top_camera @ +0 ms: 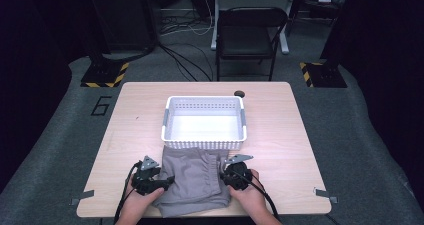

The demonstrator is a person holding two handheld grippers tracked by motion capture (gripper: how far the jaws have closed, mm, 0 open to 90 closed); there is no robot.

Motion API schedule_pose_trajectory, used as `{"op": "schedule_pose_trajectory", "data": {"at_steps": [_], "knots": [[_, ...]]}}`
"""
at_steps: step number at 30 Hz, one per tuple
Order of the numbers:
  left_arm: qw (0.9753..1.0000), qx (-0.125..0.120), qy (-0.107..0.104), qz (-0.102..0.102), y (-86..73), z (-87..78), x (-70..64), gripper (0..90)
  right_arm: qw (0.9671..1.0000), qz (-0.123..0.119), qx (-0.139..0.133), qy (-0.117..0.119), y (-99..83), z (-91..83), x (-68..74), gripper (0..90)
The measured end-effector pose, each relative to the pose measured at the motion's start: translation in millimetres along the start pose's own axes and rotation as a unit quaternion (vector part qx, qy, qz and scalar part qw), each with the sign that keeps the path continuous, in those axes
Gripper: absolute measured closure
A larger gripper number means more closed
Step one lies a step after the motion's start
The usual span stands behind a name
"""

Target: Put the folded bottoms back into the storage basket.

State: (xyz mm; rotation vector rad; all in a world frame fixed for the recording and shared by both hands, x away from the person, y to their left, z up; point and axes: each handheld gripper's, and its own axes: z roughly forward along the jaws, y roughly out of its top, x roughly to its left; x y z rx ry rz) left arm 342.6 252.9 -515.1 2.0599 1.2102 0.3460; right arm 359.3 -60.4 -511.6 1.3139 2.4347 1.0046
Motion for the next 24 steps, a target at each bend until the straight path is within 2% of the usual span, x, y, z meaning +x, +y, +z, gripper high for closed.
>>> {"op": "schedule_pose_trajectory", "data": {"at_steps": [1, 2, 4, 7, 8, 11, 13, 15, 16, 18, 24], "knots": [[1.0000, 0.000, 0.002, -0.003, -0.5, 1.4, -0.3, 30.6, 1.0000, 0.006, 0.001, -0.002, -0.2, -0.4, 1.0, 78.2], [1.0000, 0.008, 0.000, 0.003, -0.5, 1.2, 0.9, 30.3, 1.0000, 0.005, 0.002, -0.002, -0.2, -0.5, 1.0, 78.0], [1.0000, 0.004, 0.004, -0.005, -1.0, 2.5, -0.3, 29.9, 1.0000, 0.005, 0.001, -0.003, -0.2, -0.4, 1.1, 77.6], [0.9999, 0.005, 0.008, -0.003, -1.2, 2.7, -1.6, 29.0, 1.0000, 0.000, -0.001, -0.007, -0.4, -0.2, 0.1, 75.4], [0.9998, 0.007, 0.018, 0.007, -1.5, 3.2, -3.7, 29.0, 1.0000, 0.000, -0.001, -0.008, -0.4, -0.2, 0.2, 74.6], [0.9997, 0.009, 0.024, 0.005, -1.2, 3.8, -7.1, 29.3, 1.0000, -0.004, -0.002, -0.008, -0.4, 0.0, -0.8, 73.5], [0.9994, 0.012, 0.031, 0.011, -0.8, 3.9, -8.6, 30.3, 0.9999, -0.002, -0.003, -0.010, -0.9, -0.3, -0.5, 71.4], [0.9994, 0.013, 0.031, 0.011, -0.4, 3.7, -10.6, 32.4, 0.9999, -0.001, -0.003, -0.011, -1.0, -0.5, -0.6, 70.4], [0.9995, 0.015, 0.028, 0.010, -0.2, 3.4, -12.9, 37.1, 0.9999, -0.004, -0.004, -0.013, -1.3, -0.8, -1.5, 67.9], [0.9995, 0.015, 0.027, 0.005, -0.3, 3.4, -14.5, 40.1, 0.9999, -0.003, -0.002, -0.017, -1.8, -1.4, -1.1, 65.4], [0.9996, 0.019, 0.019, 0.012, 0.6, 2.5, -16.8, 51.5, 0.9996, -0.011, -0.004, -0.027, -4.3, -2.9, 0.7, 58.4]]}}
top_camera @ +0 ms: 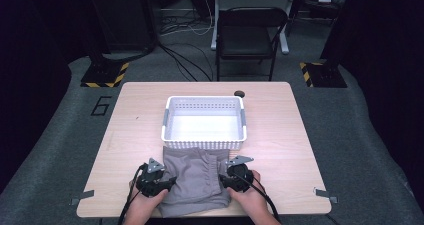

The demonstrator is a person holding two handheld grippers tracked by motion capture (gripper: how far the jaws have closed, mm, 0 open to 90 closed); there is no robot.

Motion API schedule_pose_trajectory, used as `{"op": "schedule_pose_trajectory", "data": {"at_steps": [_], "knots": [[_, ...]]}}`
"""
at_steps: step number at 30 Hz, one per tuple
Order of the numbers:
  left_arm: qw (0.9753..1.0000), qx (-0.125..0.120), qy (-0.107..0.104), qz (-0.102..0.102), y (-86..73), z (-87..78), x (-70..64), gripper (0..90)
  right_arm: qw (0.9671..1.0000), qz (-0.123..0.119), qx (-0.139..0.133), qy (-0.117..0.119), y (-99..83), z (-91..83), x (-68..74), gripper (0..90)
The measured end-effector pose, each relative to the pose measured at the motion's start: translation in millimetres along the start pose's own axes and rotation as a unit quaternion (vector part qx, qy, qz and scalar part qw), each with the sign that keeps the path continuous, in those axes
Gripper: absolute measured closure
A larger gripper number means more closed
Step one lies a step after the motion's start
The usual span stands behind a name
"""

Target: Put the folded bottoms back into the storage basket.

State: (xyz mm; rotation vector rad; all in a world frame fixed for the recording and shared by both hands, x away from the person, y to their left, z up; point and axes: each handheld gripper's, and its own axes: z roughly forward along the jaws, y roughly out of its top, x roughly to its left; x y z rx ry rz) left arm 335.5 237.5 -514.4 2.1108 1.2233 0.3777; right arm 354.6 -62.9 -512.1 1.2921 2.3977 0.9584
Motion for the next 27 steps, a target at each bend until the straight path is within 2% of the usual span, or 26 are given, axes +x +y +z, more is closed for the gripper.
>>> {"op": "schedule_pose_trajectory", "data": {"at_steps": [1, 2, 3, 7, 9, 10, 12, 15, 16, 23, 24, 27], "knots": [[1.0000, 0.003, -0.006, -0.001, 0.4, -0.5, -0.7, 51.5, 1.0000, 0.000, 0.000, 0.000, 0.0, 0.0, 0.0, 58.4], [0.9999, 0.000, -0.008, -0.006, 0.4, -0.1, -2.0, 56.6, 1.0000, 0.000, -0.002, -0.003, -0.7, -0.1, 0.9, 58.4], [0.9999, 0.000, -0.012, -0.007, 0.5, -0.1, -2.3, 57.9, 1.0000, -0.001, -0.001, -0.003, -0.8, -0.1, 1.0, 58.5], [0.9998, 0.000, -0.015, -0.008, 0.5, -0.3, -2.4, 63.0, 1.0000, -0.003, 0.001, -0.001, -0.5, 0.0, 2.6, 63.0], [0.9997, -0.003, -0.020, -0.014, 0.4, -0.1, -2.4, 65.0, 1.0000, -0.006, 0.002, 0.005, -0.3, -0.2, 4.2, 69.5], [0.9997, -0.003, -0.022, -0.014, 0.4, -0.3, -2.6, 67.0, 1.0000, 0.006, 0.003, 0.006, -0.6, -0.3, 5.9, 72.3], [0.9997, 0.000, -0.024, -0.008, 0.4, -1.0, -2.6, 71.2, 0.9999, 0.006, 0.004, 0.011, -0.8, -0.5, 5.8, 74.7], [0.9998, 0.001, -0.019, 0.003, 1.2, -1.5, -4.8, 72.4, 0.9998, -0.001, 0.003, 0.020, -0.3, -0.2, 5.6, 82.2], [0.9998, -0.003, -0.021, -0.002, 1.0, -1.3, -4.9, 73.3, 0.9997, -0.004, 0.003, 0.022, 0.4, -0.2, 5.4, 83.8], [0.9997, -0.007, -0.021, -0.008, 1.0, -3.0, -5.4, 75.8, 0.9997, 0.001, 0.001, 0.026, 0.5, -1.0, 3.8, 84.7], [0.9997, 0.000, -0.025, -0.006, 1.6, -4.7, -3.8, 76.0, 0.9996, 0.004, 0.002, 0.029, 0.7, -1.7, 3.8, 84.8], [0.9996, -0.009, -0.024, -0.009, 1.5, -4.5, -3.7, 76.6, 0.9995, 0.002, 0.000, 0.032, 0.9, -2.8, 2.5, 84.9]]}}
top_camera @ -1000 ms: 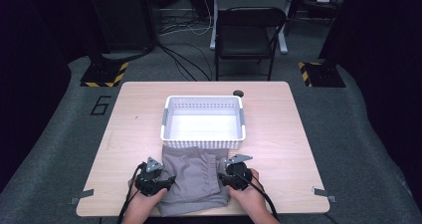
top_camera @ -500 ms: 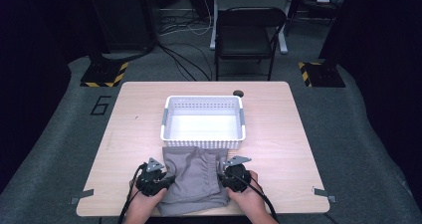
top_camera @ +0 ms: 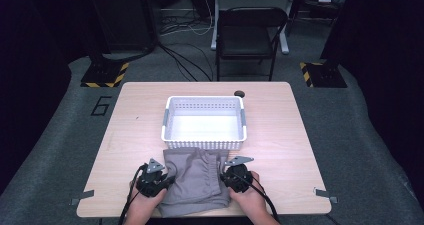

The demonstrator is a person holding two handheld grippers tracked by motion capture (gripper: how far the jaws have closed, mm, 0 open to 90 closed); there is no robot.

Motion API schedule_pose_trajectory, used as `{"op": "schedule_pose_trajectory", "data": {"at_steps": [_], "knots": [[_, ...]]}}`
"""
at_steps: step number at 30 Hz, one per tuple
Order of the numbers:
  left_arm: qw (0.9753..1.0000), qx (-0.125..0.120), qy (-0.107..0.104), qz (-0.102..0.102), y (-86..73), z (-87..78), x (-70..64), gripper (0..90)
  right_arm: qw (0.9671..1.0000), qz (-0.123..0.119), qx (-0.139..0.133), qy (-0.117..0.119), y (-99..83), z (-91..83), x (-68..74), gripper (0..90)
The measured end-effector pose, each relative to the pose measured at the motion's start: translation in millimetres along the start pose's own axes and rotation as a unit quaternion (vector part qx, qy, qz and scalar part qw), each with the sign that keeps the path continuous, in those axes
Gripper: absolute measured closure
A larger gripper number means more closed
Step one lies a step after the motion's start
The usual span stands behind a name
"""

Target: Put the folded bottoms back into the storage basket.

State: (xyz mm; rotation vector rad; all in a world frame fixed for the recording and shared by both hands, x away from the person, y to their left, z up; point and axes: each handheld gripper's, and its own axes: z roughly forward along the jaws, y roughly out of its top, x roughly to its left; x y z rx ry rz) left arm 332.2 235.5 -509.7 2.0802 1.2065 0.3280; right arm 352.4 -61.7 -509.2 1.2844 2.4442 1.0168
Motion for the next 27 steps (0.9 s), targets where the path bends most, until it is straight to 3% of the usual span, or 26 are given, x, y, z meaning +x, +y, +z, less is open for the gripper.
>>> {"op": "schedule_pose_trajectory", "data": {"at_steps": [2, 5, 12, 27], "knots": [[1.0000, -0.001, -0.001, -0.004, 0.3, -1.4, -0.4, 76.8, 1.0000, -0.003, -0.001, 0.004, 0.5, -2.2, -1.3, 84.9], [1.0000, -0.001, -0.004, 0.006, 2.2, -7.2, 2.3, 77.1, 0.9999, 0.009, 0.001, 0.012, 1.5, -6.7, -1.3, 84.9], [0.9998, -0.018, -0.010, -0.003, 4.4, -13.9, 1.9, 77.4, 0.9994, 0.023, -0.004, 0.027, 3.5, -12.9, -1.1, 85.0], [0.9984, -0.045, -0.028, -0.020, 8.3, -31.2, -2.9, 77.6, 0.9986, 0.023, -0.026, 0.040, 7.0, -29.7, 1.1, 85.0]]}}
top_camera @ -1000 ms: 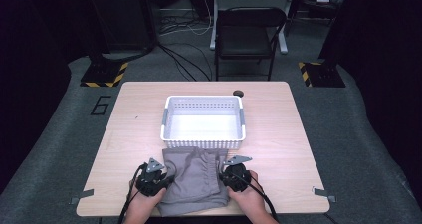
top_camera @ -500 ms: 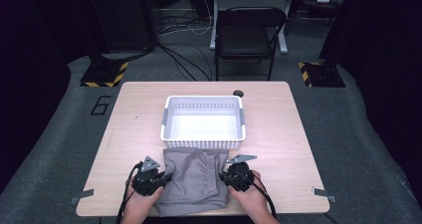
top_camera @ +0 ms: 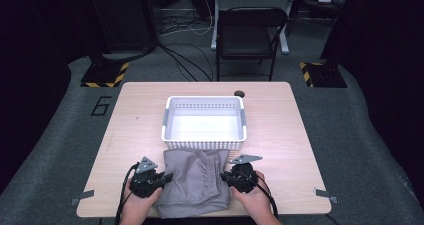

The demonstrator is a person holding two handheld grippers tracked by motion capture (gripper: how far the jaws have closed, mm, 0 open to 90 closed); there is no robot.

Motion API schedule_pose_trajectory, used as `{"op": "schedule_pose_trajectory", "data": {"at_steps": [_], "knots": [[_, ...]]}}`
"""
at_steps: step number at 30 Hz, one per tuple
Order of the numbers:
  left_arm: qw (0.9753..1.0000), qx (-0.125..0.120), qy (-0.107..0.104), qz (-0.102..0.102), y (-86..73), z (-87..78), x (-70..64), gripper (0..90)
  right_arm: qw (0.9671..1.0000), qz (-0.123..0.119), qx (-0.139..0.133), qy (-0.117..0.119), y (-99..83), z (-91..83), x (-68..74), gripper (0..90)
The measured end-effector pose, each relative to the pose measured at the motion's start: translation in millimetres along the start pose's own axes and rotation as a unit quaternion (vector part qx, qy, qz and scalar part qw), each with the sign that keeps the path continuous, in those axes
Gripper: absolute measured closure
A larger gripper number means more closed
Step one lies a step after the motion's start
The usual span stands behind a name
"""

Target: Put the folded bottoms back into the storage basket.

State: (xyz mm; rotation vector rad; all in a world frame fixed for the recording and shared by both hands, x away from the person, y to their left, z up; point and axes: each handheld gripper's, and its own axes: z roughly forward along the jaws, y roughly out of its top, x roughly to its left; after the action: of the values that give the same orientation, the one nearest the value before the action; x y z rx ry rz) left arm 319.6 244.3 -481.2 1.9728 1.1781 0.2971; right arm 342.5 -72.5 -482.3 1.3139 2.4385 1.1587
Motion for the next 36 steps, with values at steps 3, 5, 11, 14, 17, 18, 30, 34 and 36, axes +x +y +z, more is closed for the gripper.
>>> {"op": "schedule_pose_trajectory", "data": {"at_steps": [3, 5, 11, 14, 17, 18, 30, 34, 36], "knots": [[1.0000, 0.000, -0.002, 0.000, 0.6, -1.2, -0.6, 77.5, 1.0000, 0.002, -0.002, 0.002, 0.7, -2.1, 0.4, 85.0], [1.0000, -0.004, 0.001, 0.001, 1.1, -1.9, -1.7, 77.5, 1.0000, 0.004, -0.003, 0.002, 1.1, -4.3, 1.0, 85.0], [1.0000, 0.002, -0.008, 0.001, 3.1, -5.9, -3.4, 77.6, 1.0000, 0.005, 0.000, 0.007, 2.5, -10.1, 2.8, 85.0], [1.0000, -0.003, -0.007, 0.002, 5.2, -8.4, -5.1, 77.5, 0.9999, 0.007, 0.002, 0.013, 3.2, -13.3, 2.9, 85.0], [0.9999, -0.001, -0.011, 0.002, 7.0, -10.9, -5.9, 77.5, 0.9998, 0.010, 0.001, 0.017, 4.5, -16.0, 2.6, 85.0], [0.9999, 0.001, -0.012, 0.002, 7.4, -11.9, -7.0, 77.5, 0.9997, 0.014, 0.004, 0.017, 5.5, -18.0, 3.1, 85.0], [0.9998, -0.001, -0.020, 0.008, 17.7, -18.3, -15.0, 77.6, 0.9995, -0.003, 0.007, 0.030, 18.7, -32.2, 1.4, 85.5], [0.9998, -0.001, -0.020, 0.010, 21.4, -20.1, -15.8, 77.5, 0.9992, -0.014, 0.011, 0.037, 24.9, -35.7, 1.8, 85.6], [0.9997, 0.001, -0.023, 0.011, 24.9, -21.7, -16.0, 77.5, 0.9990, -0.008, 0.013, 0.041, 28.7, -38.8, 3.1, 85.6]]}}
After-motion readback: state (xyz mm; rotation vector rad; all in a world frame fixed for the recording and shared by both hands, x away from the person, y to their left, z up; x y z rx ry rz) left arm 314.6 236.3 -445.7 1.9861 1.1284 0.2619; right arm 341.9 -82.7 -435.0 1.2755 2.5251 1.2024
